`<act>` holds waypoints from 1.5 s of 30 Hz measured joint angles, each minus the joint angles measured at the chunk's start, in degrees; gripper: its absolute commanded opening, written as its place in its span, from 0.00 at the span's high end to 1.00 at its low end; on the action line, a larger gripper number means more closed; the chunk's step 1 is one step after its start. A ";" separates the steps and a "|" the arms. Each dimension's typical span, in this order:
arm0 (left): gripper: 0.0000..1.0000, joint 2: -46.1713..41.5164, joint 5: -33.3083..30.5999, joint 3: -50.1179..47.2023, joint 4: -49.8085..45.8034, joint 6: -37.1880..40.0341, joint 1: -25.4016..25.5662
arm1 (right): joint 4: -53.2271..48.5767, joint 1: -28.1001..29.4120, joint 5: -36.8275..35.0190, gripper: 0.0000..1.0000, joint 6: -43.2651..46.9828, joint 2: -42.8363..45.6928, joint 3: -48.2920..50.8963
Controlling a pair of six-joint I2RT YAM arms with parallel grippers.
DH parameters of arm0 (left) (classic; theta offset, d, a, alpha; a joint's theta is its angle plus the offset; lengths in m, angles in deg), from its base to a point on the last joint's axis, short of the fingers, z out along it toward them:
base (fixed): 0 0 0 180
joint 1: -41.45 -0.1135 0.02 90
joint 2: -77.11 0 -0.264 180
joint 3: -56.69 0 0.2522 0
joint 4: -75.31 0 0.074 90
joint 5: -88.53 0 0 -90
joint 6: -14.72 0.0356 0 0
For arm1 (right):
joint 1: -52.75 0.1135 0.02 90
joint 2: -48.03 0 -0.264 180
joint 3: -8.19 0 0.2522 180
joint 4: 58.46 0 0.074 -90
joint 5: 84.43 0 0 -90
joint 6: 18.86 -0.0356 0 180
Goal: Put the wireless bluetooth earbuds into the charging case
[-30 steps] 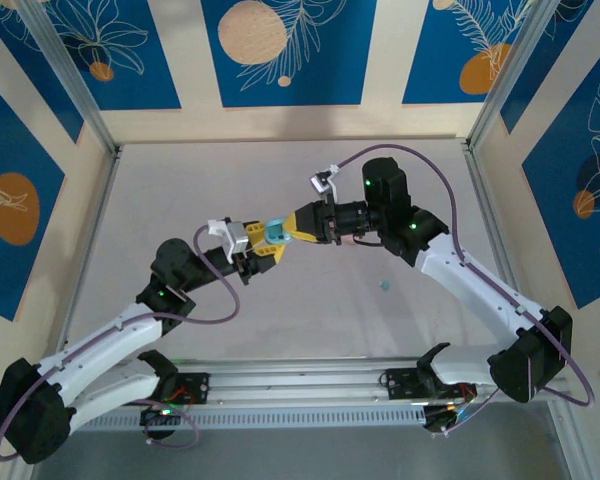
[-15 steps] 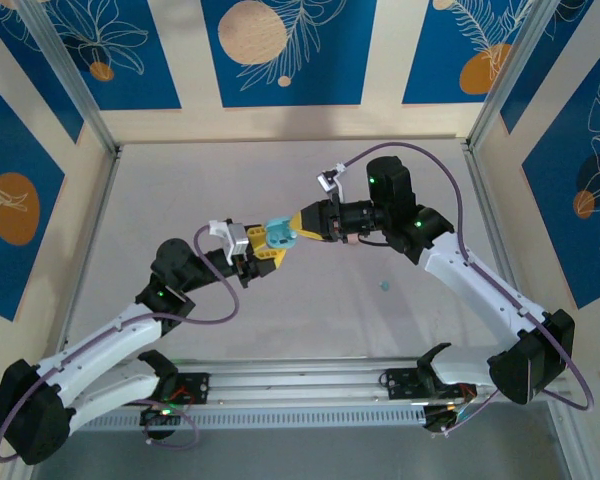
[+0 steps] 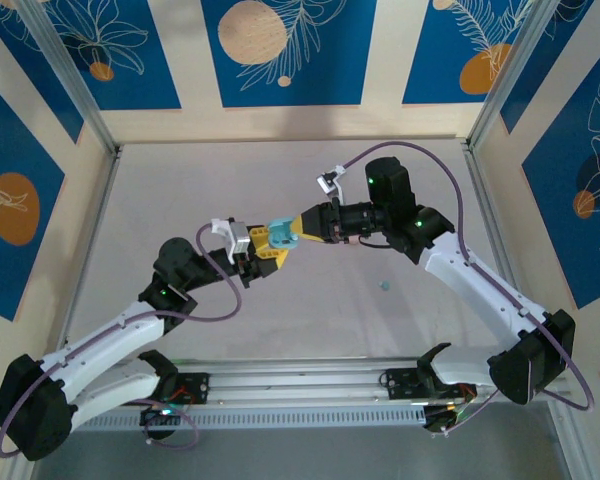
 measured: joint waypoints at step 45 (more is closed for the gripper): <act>0.65 0.70 -0.26 -0.02 1.51 -0.39 0.00 | -11.43 2.75 -8.11 0.69 6.36 -1.70 -7.45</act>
